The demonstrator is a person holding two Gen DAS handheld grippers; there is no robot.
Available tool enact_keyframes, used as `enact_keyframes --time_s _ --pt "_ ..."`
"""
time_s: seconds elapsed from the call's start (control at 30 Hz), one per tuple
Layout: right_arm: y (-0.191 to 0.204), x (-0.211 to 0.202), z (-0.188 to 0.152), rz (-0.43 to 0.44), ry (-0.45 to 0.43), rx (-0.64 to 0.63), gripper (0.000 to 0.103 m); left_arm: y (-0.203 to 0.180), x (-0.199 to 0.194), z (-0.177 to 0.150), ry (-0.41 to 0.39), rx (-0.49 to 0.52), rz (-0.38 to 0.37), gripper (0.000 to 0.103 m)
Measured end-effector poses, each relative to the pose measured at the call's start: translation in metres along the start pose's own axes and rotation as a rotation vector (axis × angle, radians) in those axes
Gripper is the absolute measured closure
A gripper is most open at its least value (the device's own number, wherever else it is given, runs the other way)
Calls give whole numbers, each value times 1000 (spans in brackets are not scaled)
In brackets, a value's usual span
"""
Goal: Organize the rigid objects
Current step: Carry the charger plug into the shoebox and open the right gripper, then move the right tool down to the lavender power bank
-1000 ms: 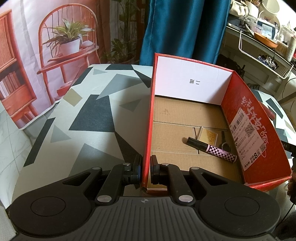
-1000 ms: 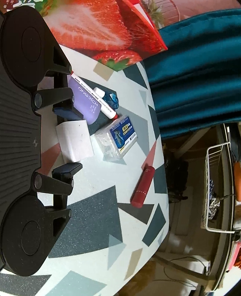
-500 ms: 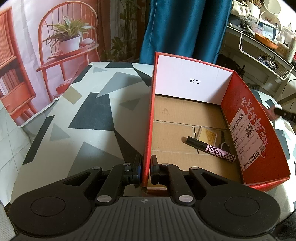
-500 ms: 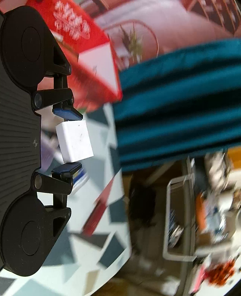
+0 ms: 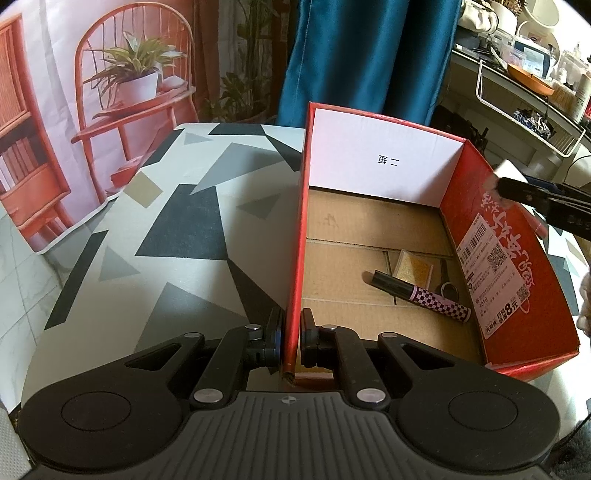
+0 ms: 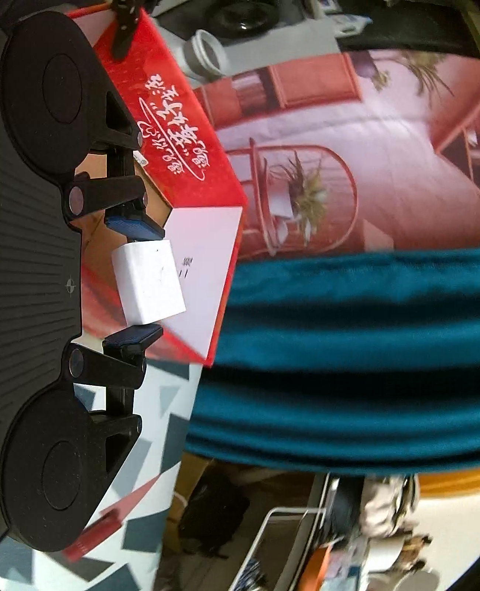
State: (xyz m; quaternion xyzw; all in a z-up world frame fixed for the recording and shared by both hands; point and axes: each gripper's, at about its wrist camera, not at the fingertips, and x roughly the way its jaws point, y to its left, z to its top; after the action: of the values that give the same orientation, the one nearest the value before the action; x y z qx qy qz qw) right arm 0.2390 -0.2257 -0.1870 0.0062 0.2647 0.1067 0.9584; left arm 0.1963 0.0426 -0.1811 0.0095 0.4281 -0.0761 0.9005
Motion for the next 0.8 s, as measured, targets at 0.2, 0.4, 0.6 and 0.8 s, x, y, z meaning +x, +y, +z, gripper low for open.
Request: enact_keyframes --time_s 0.2,0.4,0.6,0.8 --pt "16 17 6 -21 26 -78 55 0 1 0 1 4 -1 93" --pt "5 0 2 -47 -25 -5 39 2 2 1 8 0 -6 93" --pt "-28 -24 -6 -119 -78 132 30 4 4 2 15 -11 -3 90" --pt "-62 -42 -29 -226 -82 215 30 1 4 2 16 0 7 90"
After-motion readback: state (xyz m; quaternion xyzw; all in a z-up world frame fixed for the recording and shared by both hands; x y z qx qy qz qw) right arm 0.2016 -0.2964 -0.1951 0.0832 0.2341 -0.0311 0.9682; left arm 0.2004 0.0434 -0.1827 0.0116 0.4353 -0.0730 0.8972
